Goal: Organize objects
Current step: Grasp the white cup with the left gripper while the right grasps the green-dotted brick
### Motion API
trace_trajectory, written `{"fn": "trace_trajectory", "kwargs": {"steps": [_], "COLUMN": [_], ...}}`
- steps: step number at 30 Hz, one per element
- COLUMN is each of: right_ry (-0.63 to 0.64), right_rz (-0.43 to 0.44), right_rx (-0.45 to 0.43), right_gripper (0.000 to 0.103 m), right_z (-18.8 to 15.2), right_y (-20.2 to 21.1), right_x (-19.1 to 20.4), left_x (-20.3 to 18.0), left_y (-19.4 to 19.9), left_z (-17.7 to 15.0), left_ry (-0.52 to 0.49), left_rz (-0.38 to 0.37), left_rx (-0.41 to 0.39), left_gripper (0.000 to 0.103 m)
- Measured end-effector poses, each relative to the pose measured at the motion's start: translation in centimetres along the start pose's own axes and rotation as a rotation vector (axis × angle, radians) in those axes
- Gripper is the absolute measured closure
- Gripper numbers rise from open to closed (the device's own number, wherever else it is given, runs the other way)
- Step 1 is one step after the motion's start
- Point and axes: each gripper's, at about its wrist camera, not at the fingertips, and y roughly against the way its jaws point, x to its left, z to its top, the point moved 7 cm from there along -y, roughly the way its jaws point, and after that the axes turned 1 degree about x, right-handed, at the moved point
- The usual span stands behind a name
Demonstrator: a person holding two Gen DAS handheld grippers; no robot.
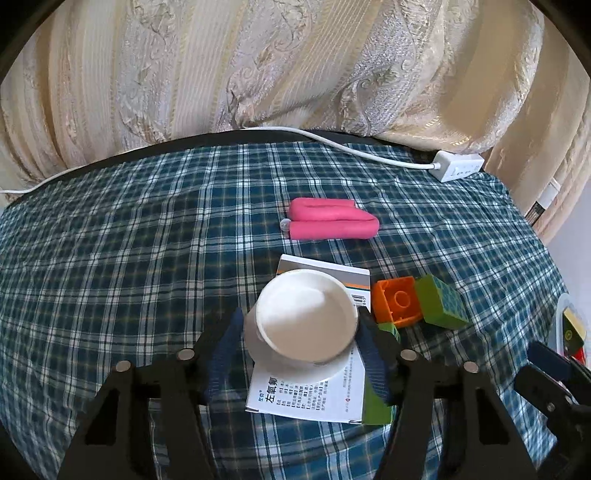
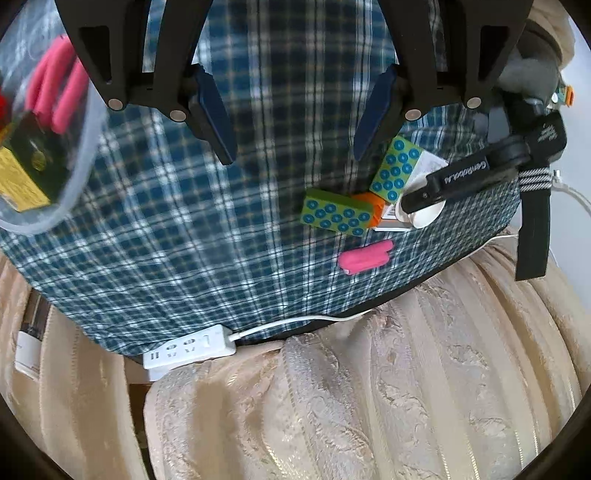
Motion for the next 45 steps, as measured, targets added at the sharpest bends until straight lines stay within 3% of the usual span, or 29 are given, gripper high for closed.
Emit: {"fn": "trace_trajectory", "kwargs": {"steps": [9, 21, 39, 41, 43, 45], "right_ry": [-0.058, -0.093, -0.058, -0.055, -0.046, -0.042], "right_rz": [0.102, 0.176, 0.124, 0.121, 0.108, 0.107], "right_rx": [0.030, 0.066, 0.072, 0.070, 0.068, 0.067], "right_gripper": [0.034, 0.034, 0.025, 0.026, 0.036, 0.037], "right_z": [1.7, 3.6, 3.9, 3.9, 3.9, 3.8], "right_y": [-2.4, -5.6, -7.8, -7.7, -7.8, -7.8], "right_x": [1.7, 2.3, 2.6, 2.5, 2.5, 2.5], "left_x": [0.1, 0.5, 0.6, 0.5, 0.5, 0.6], "left_y": [0.6, 1.5, 1.8, 1.8, 1.8, 1.8], "left_z": [0.1, 0.3, 0.2, 0.2, 0.2, 0.2], "left_ry": [0.002, 0.017, 0.022, 0.022, 0.022, 0.023], "left_rz": [0.001, 0.025, 0.035, 0.036, 0.036, 0.035], "left_rx": [-0.018, -0.038, -0.040, -0.040, -0.041, -0.041], "left_gripper": [0.041, 0.041, 0.041, 0.041, 0.041, 0.041]}}
